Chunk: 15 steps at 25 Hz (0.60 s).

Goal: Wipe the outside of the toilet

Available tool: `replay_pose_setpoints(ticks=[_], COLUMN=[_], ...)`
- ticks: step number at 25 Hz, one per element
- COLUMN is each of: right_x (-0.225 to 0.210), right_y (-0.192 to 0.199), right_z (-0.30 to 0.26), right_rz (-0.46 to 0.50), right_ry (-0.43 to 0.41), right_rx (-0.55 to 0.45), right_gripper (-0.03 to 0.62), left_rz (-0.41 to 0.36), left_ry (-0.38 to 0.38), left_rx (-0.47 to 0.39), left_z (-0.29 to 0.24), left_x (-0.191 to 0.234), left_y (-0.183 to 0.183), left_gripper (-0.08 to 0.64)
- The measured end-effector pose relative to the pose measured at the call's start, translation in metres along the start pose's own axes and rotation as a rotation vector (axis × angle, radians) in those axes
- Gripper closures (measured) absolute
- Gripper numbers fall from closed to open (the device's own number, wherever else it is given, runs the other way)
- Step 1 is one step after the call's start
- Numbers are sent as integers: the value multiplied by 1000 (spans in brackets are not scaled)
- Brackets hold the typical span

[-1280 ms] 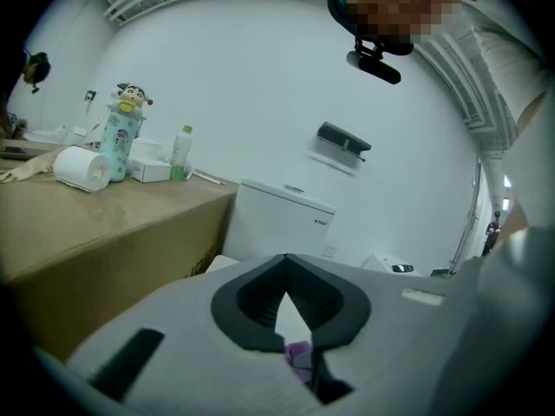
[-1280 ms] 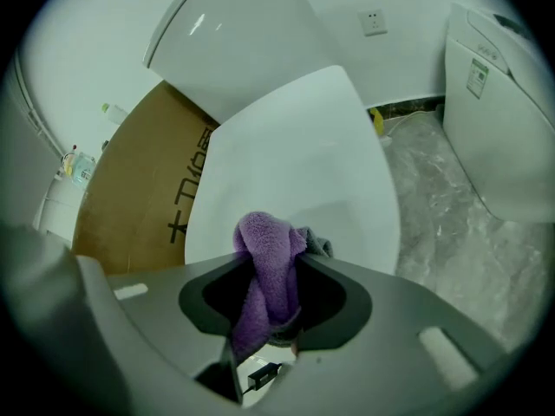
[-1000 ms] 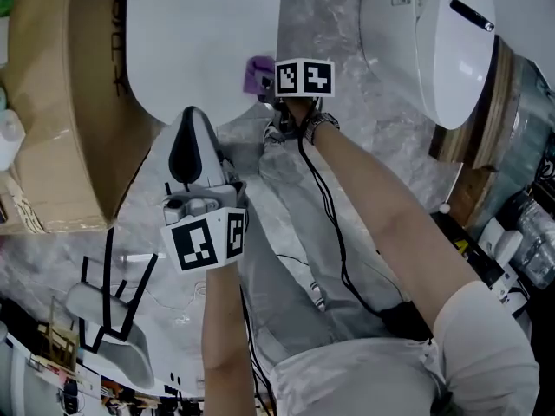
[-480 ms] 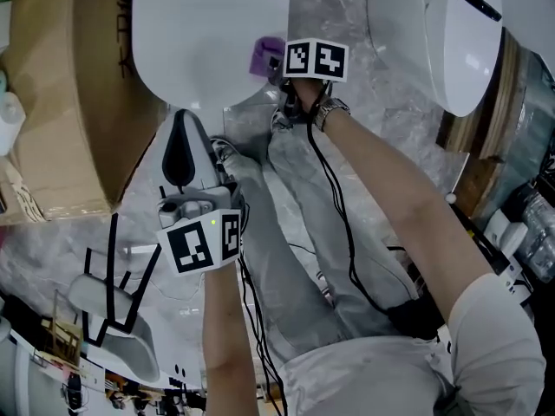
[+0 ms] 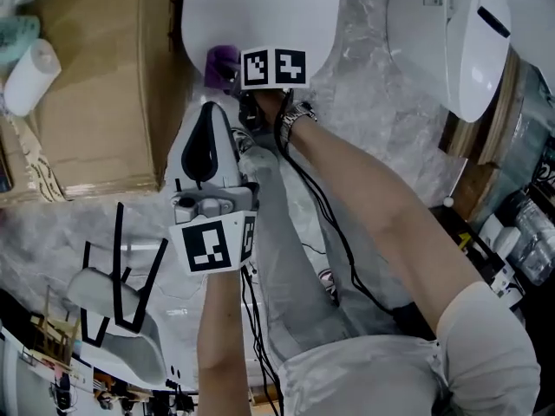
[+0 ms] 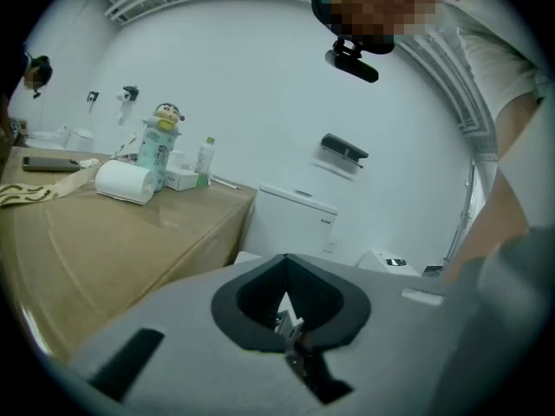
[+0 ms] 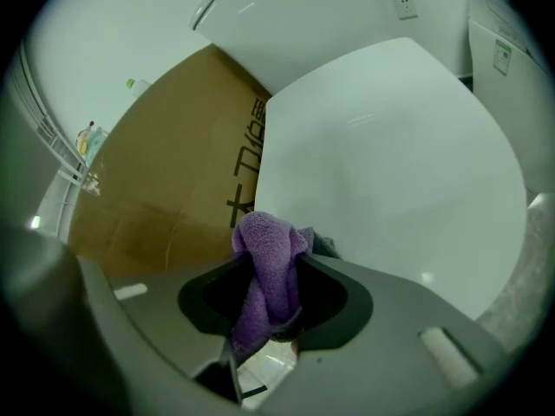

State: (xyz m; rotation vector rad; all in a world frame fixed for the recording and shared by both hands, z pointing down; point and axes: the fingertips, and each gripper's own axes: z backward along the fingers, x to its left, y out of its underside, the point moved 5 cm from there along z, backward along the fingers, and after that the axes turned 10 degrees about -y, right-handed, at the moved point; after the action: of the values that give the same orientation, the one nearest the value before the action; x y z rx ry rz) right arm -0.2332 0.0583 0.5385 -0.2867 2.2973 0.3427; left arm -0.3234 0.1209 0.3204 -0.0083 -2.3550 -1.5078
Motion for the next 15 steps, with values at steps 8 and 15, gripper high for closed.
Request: replay_pose_setpoints(ticks=[8,15], right_x=[0,-37], right_y=[15,30], right_z=[-32,13], right_rz=[106,153], right_ry=[62,99], right_rx=[35,108], right_gripper=[445,446], left_rz=[30,47], left_ry=[-5,-64], left_rx=[-9,-27], left_z=[8,0], left_x=[46,21], left_y=[9,11], left_gripper=[555,555])
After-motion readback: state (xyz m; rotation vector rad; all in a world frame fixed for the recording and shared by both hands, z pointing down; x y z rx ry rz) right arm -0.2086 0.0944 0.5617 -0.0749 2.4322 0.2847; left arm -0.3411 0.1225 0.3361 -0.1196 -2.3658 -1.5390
